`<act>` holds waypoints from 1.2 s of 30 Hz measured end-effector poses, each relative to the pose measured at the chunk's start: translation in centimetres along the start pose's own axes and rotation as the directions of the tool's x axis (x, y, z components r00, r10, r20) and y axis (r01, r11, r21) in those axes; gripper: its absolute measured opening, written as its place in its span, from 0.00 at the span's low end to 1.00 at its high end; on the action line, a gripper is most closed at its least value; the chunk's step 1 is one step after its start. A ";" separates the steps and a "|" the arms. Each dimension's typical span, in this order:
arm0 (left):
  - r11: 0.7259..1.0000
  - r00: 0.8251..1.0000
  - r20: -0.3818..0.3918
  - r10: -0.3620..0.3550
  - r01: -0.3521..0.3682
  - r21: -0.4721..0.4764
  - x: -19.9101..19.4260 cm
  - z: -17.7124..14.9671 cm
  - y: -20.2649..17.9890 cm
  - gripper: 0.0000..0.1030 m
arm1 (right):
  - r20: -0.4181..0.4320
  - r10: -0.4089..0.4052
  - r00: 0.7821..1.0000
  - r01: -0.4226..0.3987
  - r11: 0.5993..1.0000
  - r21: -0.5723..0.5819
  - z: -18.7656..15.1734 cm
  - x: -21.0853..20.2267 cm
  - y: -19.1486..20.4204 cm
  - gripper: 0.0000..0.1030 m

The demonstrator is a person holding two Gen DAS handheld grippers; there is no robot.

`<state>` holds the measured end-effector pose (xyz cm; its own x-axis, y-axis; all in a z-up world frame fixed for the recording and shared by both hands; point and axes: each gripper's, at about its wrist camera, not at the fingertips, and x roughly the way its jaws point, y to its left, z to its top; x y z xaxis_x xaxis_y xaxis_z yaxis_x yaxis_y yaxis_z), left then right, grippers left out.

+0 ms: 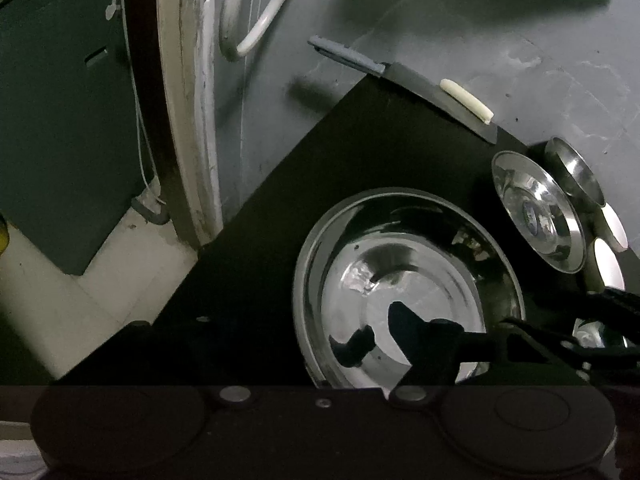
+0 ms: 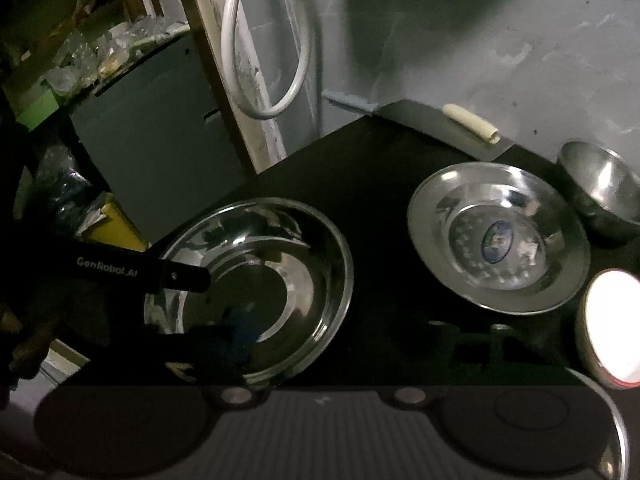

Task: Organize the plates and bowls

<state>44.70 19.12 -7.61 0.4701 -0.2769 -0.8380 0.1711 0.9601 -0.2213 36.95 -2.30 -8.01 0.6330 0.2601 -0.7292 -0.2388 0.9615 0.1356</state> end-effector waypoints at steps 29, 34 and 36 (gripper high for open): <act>0.997 0.996 0.046 -0.079 0.079 0.005 -2.8 -1.1 -4.6 0.33 | 0.062 -0.009 0.998 0.001 0.991 0.132 -0.6 -4.4 -3.5 0.22; 0.991 0.991 0.045 -0.126 0.124 0.041 -3.5 -1.4 -7.2 0.34 | 0.098 -0.035 0.995 0.019 0.987 0.158 -1.4 -6.9 -5.0 0.22; 0.988 0.989 0.036 -0.145 0.143 0.062 -3.7 -1.7 -8.3 0.34 | 0.109 -0.046 0.993 0.028 0.985 0.168 -2.0 -8.3 -5.6 0.23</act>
<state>40.07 12.21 -3.51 0.4716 -0.4144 -0.7783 0.2902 0.9065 -0.3068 31.52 -10.06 -4.06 0.7196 0.2233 -0.6575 -0.0942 0.9695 0.2261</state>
